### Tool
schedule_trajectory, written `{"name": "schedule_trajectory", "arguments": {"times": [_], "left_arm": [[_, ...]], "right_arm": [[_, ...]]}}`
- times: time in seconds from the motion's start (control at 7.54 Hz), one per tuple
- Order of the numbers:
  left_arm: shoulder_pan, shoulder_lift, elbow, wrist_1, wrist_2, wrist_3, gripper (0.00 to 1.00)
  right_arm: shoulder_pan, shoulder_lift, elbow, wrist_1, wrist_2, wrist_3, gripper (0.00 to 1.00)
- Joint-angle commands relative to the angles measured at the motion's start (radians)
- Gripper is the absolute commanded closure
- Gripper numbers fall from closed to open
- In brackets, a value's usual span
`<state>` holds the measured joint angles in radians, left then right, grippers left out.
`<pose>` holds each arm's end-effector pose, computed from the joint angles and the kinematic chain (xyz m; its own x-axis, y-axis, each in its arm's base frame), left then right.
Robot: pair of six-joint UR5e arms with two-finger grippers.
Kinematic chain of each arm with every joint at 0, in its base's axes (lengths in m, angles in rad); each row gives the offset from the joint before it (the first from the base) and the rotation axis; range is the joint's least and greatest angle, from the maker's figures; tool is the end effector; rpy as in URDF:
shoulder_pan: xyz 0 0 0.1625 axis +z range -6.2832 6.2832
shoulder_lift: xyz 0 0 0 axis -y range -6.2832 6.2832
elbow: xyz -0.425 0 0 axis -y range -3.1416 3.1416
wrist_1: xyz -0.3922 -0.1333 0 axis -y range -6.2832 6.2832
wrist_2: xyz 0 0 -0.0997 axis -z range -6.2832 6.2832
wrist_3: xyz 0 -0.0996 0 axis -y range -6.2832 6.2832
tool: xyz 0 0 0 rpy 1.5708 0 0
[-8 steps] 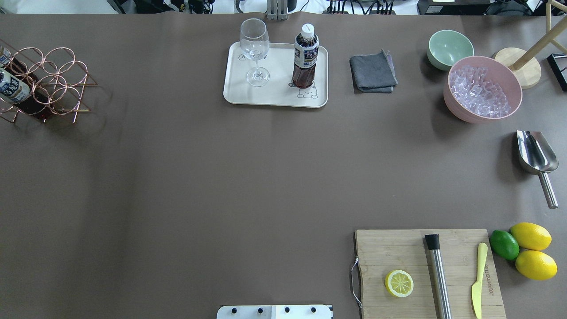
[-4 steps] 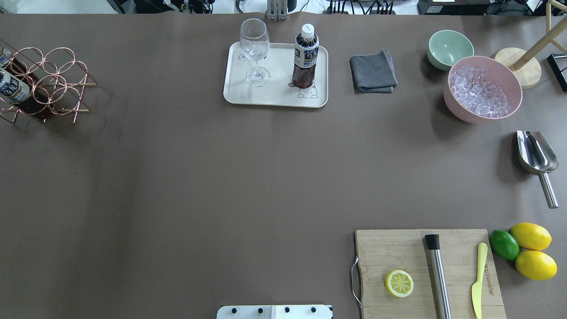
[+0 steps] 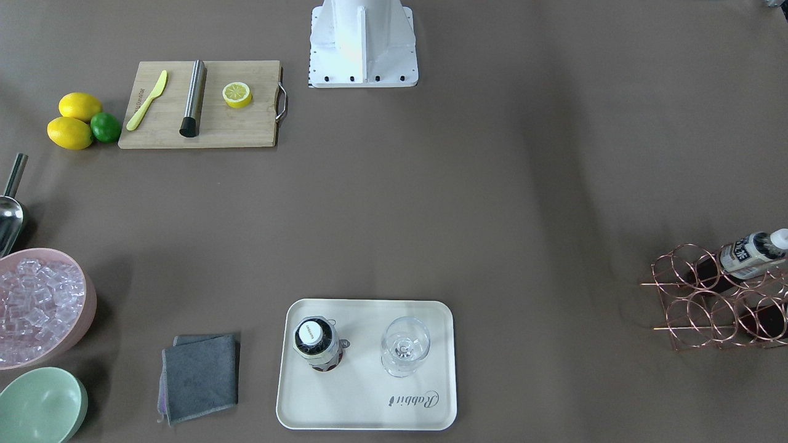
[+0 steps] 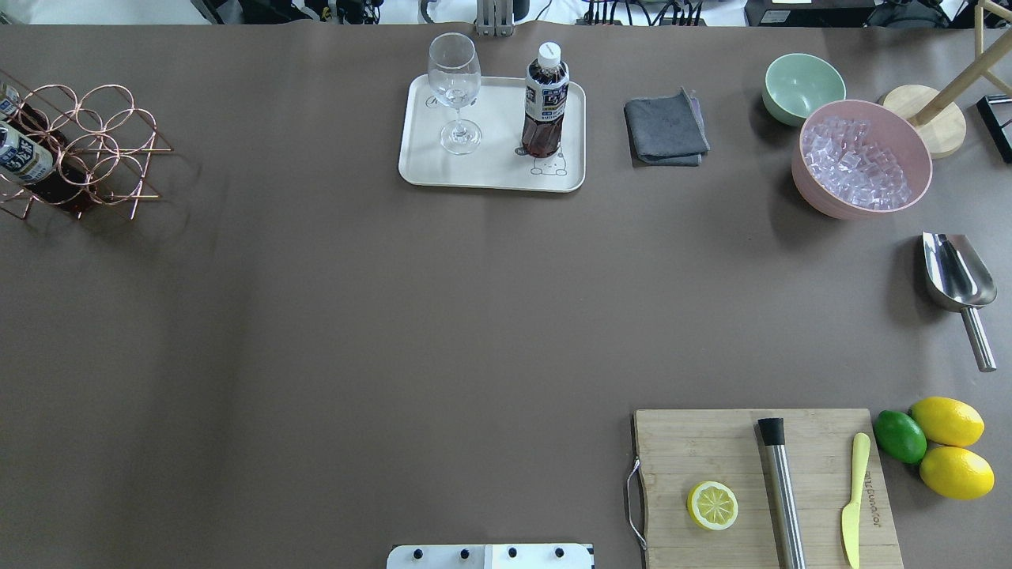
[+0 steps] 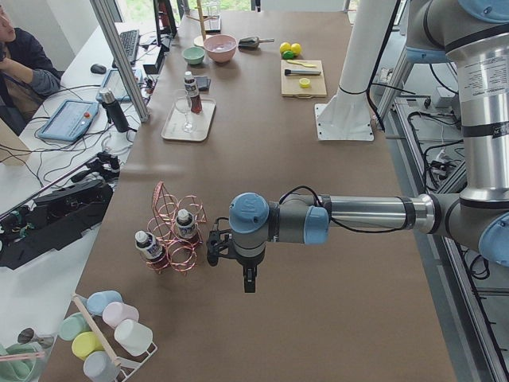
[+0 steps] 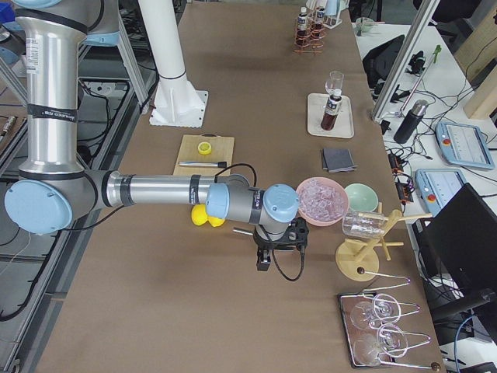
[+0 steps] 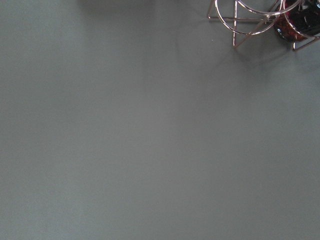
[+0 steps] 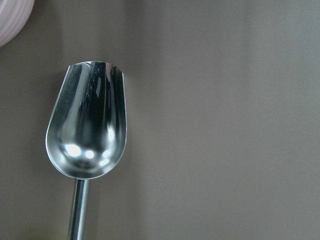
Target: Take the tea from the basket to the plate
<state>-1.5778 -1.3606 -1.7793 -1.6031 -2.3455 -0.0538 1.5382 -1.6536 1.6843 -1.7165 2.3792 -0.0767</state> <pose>-0.0665 -0.4049 0.6469 0.7134 -0.0374 -0.6998 0.0454 0.9989 -0.0070 0.0466 -0.4498 0.6538 0.6885 -0.0158 0.7251 0.0854 0.9946 -0.0594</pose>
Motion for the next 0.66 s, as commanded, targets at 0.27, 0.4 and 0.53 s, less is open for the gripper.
{"name": "schedule_trajectory", "arguments": {"times": [0.27, 0.4, 0.53], "left_arm": [[0.001, -0.006, 0.008, -0.001, 0.000, -0.001, 0.02], [0.001, -0.009, 0.008, -0.001, 0.000, -0.001, 0.02], [0.001, -0.011, 0.006, -0.001, 0.000, -0.001, 0.02]], "right_arm": [[0.000, 0.000, 0.000, 0.000, 0.000, 0.000, 0.00], [0.002, -0.002, 0.000, 0.000, 0.000, 0.000, 0.00], [0.003, 0.000, 0.000, 0.000, 0.000, 0.000, 0.00]]}}
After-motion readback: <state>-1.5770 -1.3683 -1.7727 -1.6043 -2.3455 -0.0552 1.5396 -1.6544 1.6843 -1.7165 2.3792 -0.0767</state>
